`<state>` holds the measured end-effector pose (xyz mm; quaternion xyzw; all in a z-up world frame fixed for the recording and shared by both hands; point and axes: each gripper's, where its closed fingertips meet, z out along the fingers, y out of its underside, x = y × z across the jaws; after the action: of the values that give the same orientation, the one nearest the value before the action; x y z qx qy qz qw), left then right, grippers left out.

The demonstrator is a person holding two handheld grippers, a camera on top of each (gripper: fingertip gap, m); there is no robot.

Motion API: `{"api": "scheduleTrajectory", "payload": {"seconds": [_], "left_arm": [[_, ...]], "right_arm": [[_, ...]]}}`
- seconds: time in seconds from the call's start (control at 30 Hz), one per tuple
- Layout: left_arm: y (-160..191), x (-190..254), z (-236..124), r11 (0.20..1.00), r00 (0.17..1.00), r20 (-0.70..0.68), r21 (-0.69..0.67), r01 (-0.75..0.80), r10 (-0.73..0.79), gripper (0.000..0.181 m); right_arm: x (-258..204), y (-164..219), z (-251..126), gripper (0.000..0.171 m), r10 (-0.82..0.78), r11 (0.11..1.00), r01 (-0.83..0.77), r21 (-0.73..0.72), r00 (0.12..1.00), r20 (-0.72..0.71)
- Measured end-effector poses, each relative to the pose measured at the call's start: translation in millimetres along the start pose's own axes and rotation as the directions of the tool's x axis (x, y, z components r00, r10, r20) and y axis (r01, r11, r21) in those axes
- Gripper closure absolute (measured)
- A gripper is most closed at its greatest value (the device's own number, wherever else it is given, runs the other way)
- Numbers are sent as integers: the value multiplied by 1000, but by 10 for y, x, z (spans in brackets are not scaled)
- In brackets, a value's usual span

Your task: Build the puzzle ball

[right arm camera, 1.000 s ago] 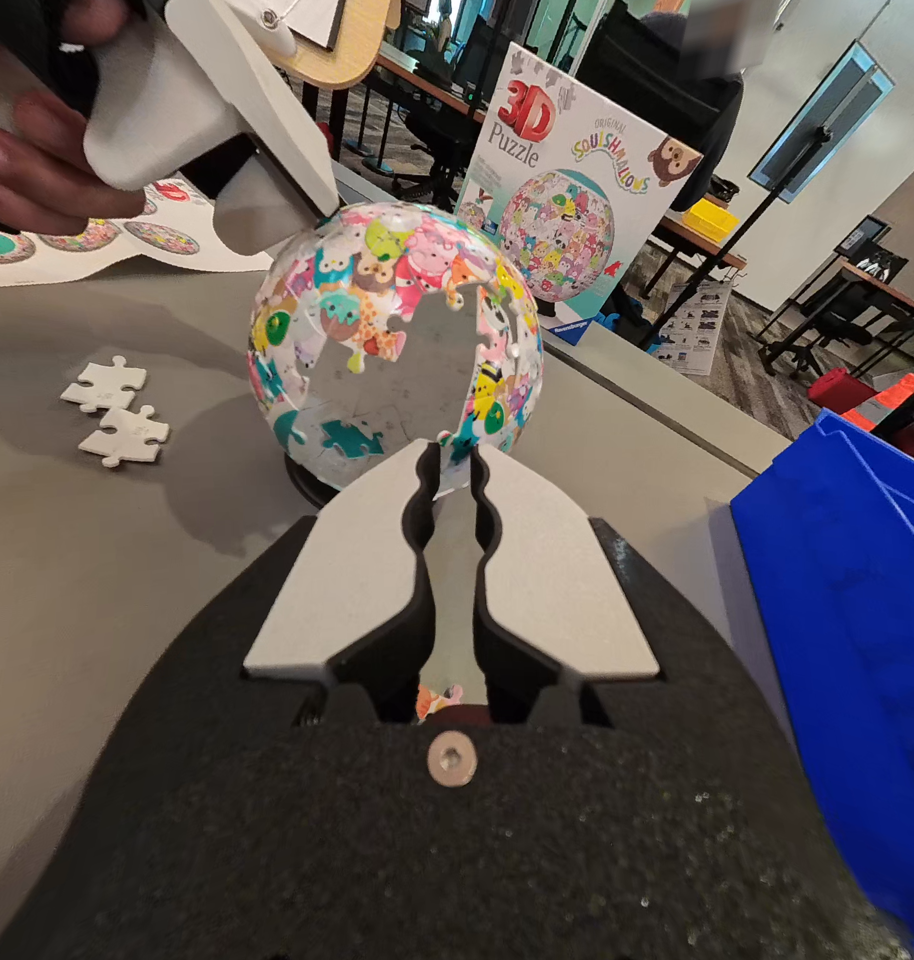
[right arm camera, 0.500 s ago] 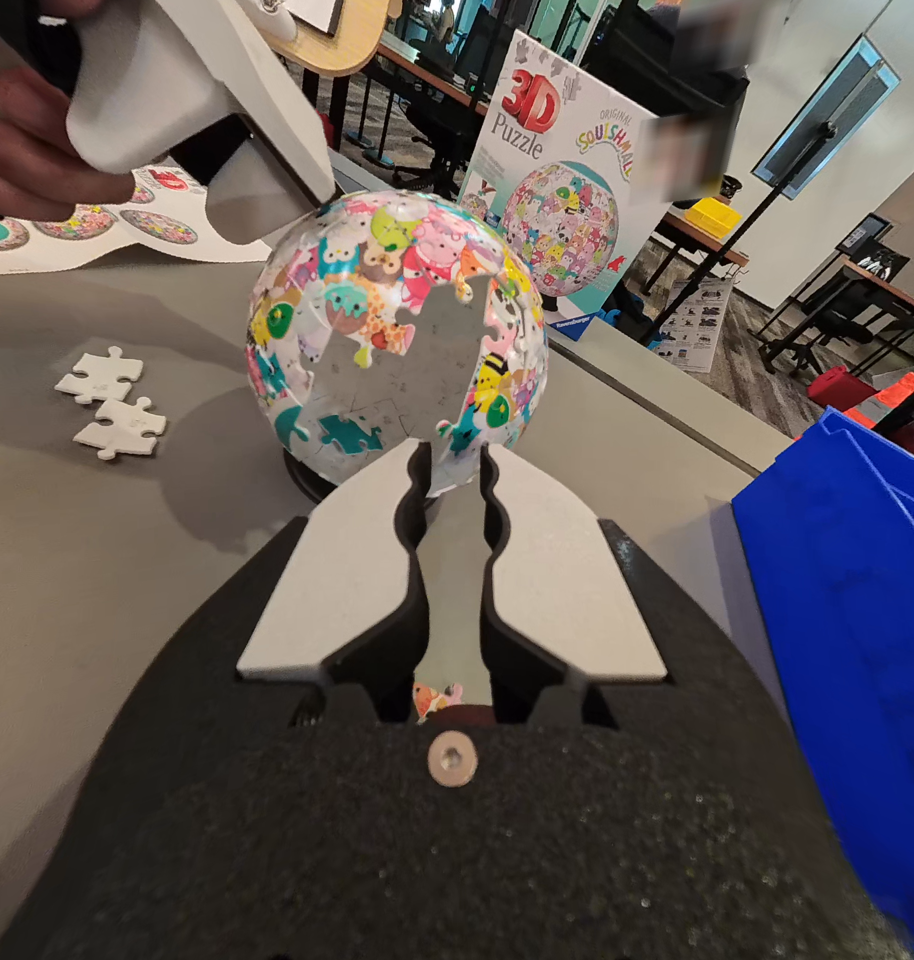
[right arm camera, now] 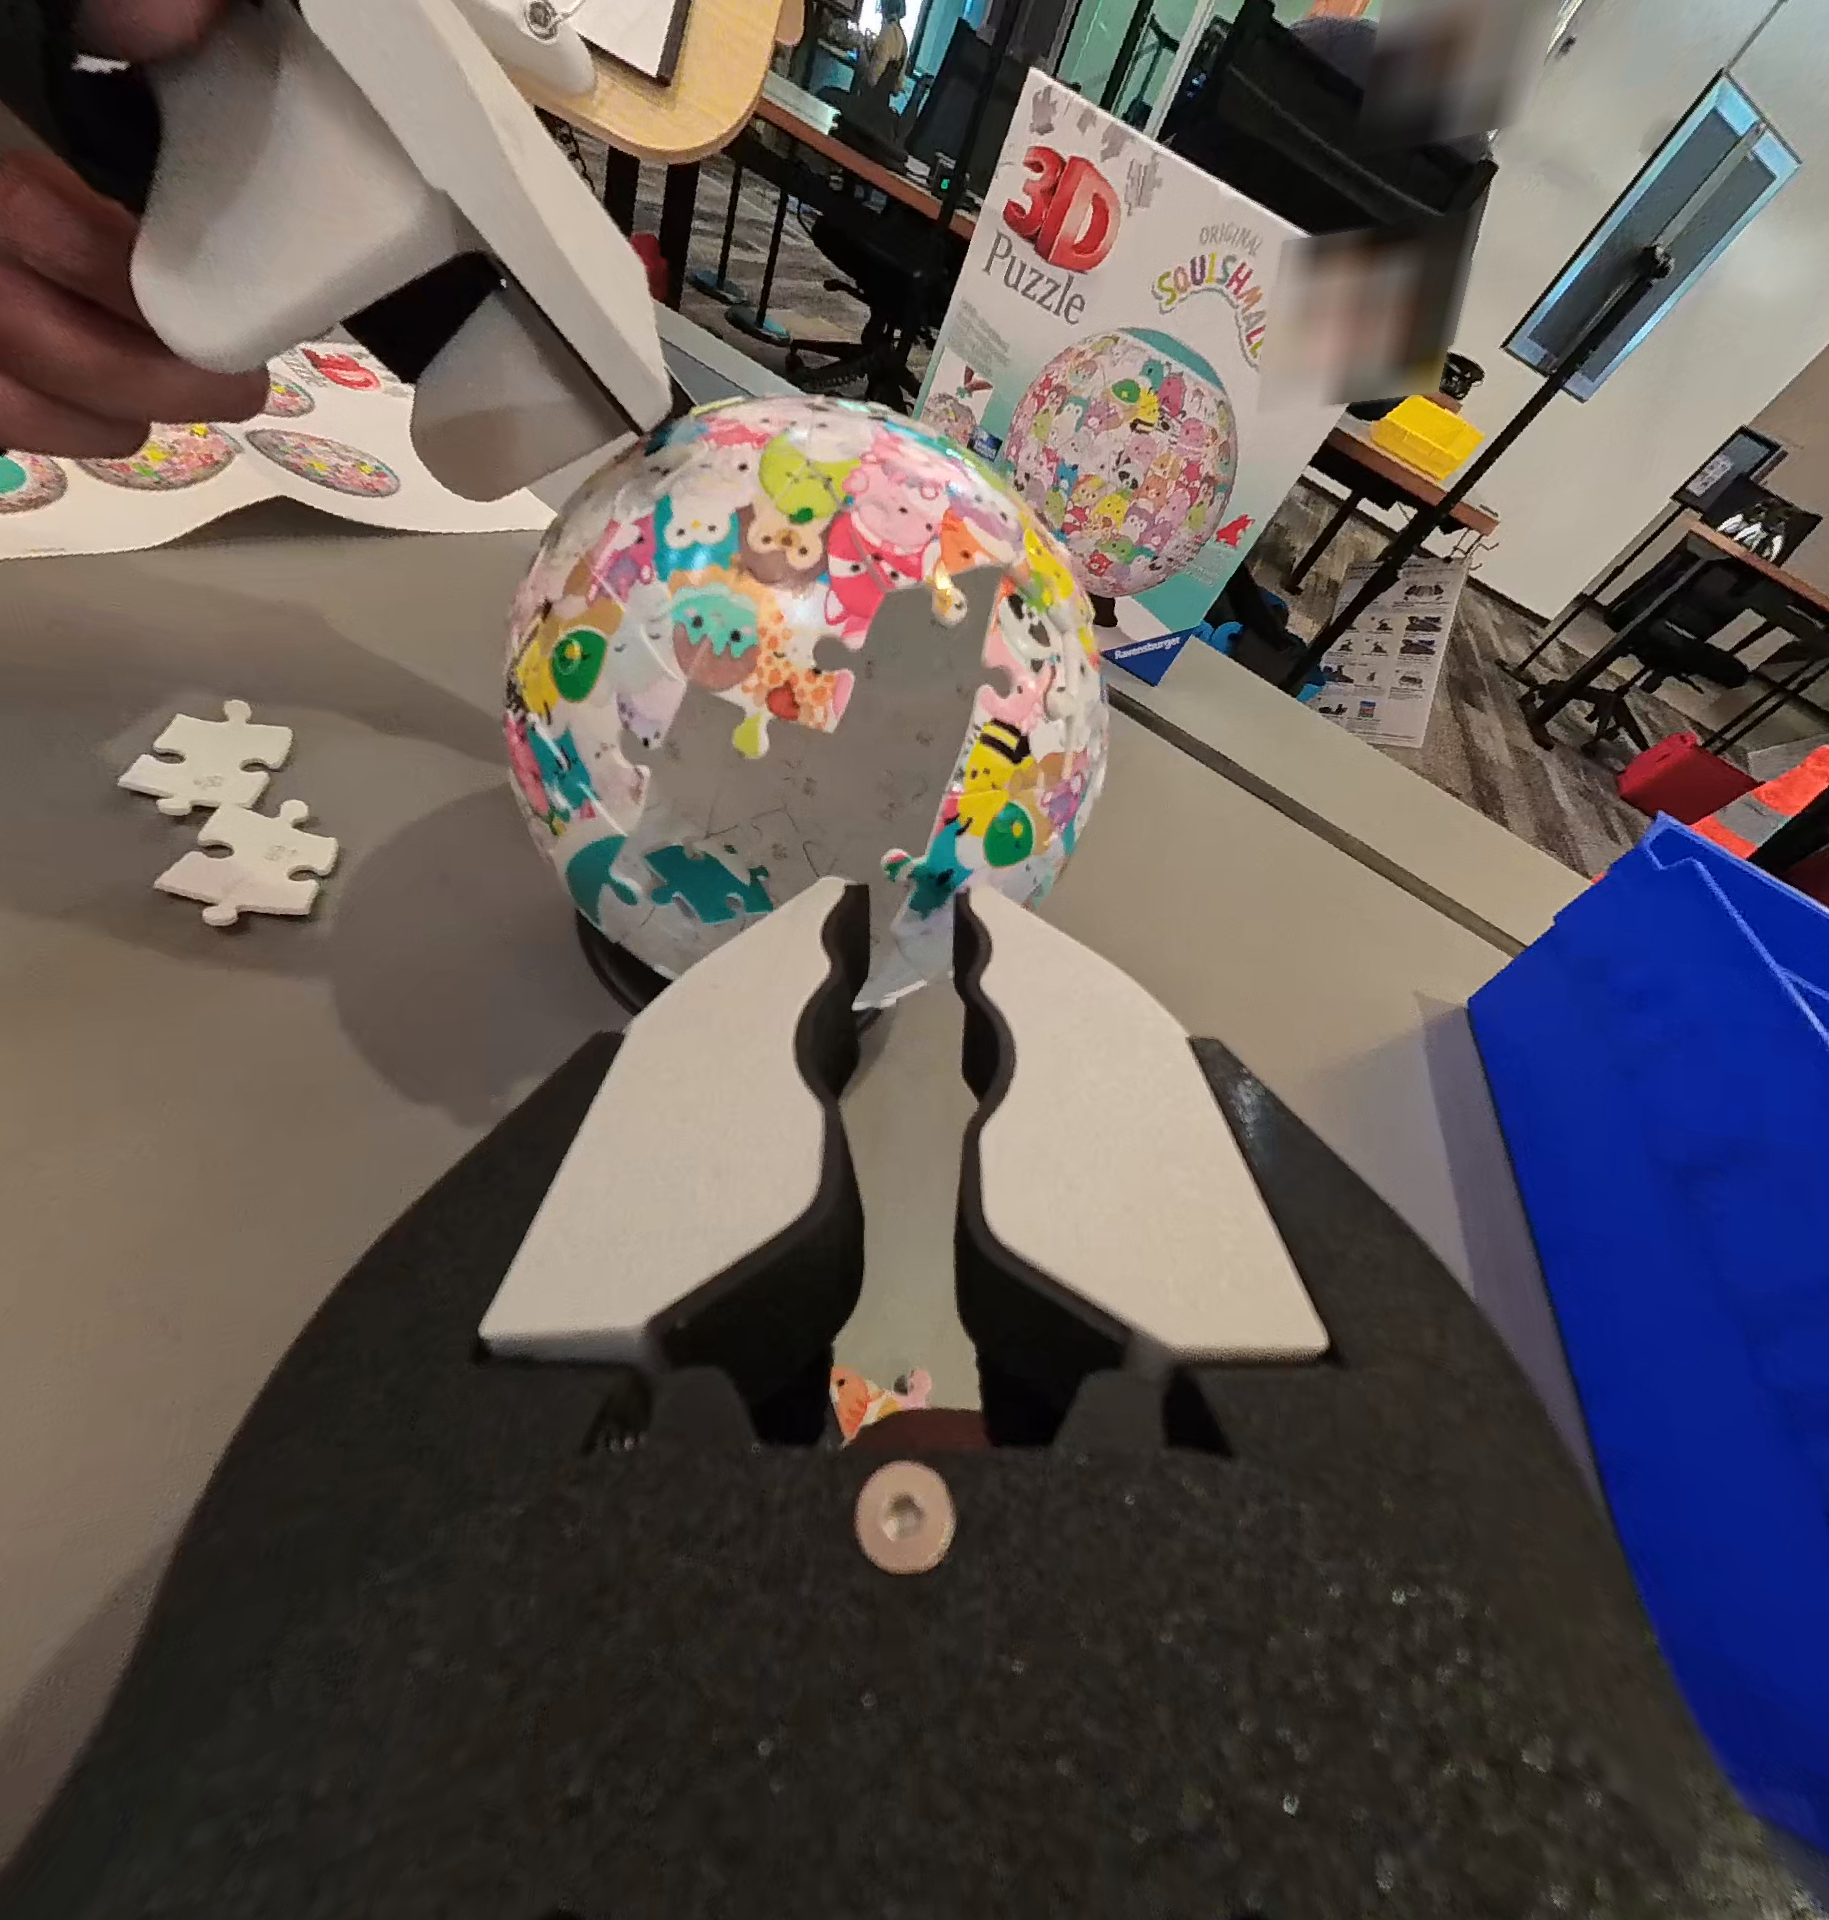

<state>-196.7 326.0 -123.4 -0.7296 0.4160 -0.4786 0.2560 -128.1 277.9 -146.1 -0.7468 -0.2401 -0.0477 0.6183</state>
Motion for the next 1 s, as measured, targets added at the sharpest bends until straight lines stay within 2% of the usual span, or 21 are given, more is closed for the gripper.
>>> {"api": "scheduleTrajectory", "payload": {"seconds": [0.17,0.3,0.4,0.47,0.63,0.8,1.0], "left_arm": [[-1,-4,-3,1000,1000,-2,0,2,-2,100],[-8,8,-8,1000,1000,-4,6,2,-2,99],[-3,19,-8,1000,1000,0,8,-4,4,99],[5,36,-8,1000,1000,-3,10,-3,4,100],[42,82,-7,1000,1000,-5,16,-2,2,101],[97,137,-14,1000,1000,-3,22,-3,3,101],[155,152,-14,1000,1000,-1,17,-1,2,103]], "right_arm": [[18,-3,-35,154,-6,1000,6,2,1000,-6],[111,-94,-95,144,-15,999,16,31,999,-33],[193,-238,-86,134,-91,994,93,55,995,-30],[311,-312,-78,133,-189,979,193,65,980,-65],[276,-369,-42,134,-321,945,320,73,947,8],[257,-336,-16,140,-424,906,424,-11,906,-14],[295,-361,-17,143,-366,930,367,4,928,72]]}}
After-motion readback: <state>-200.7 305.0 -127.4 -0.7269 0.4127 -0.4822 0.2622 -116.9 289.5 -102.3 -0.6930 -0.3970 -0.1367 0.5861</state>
